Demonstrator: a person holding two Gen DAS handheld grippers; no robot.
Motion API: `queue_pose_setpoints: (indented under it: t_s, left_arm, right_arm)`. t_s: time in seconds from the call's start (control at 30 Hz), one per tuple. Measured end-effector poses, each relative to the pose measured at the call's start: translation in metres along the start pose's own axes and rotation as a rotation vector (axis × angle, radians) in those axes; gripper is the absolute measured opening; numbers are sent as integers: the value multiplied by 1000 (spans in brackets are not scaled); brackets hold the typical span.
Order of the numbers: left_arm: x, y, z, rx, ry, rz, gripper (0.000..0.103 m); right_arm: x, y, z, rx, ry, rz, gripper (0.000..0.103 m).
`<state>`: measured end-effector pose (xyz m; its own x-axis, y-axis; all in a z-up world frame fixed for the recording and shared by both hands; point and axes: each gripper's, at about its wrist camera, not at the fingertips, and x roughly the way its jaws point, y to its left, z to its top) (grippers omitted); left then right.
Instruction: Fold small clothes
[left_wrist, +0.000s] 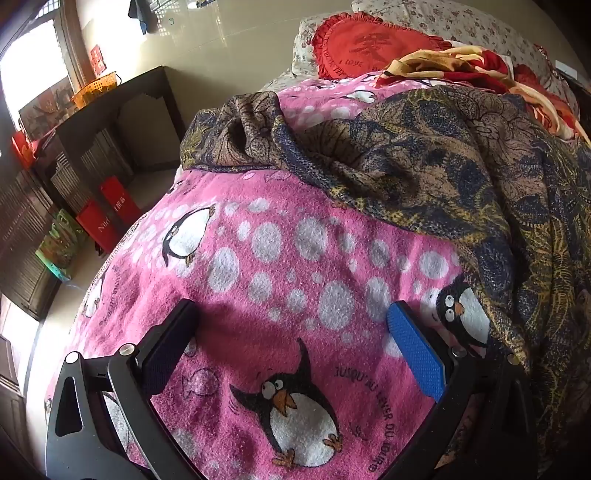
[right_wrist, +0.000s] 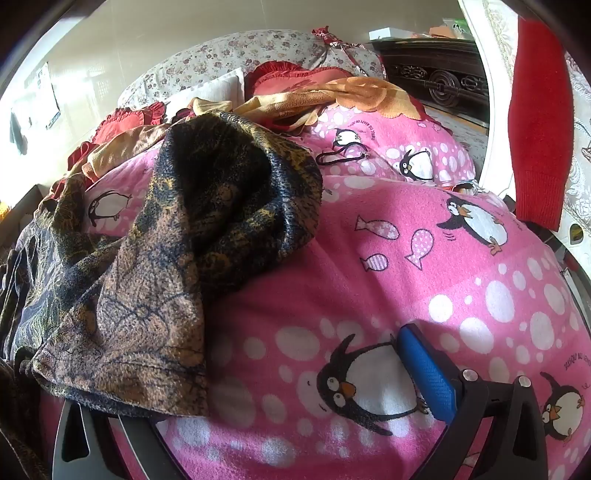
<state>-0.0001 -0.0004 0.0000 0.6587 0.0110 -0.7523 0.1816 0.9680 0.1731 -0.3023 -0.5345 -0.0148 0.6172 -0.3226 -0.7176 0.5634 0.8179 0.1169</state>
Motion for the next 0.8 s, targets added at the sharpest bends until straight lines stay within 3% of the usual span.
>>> queue_pose_setpoints:
  t_s: [0.8]
  left_arm:
    - [0,0,0,-2,0,-3,103]
  right_arm:
    - [0,0,0,2,-3,0,103]
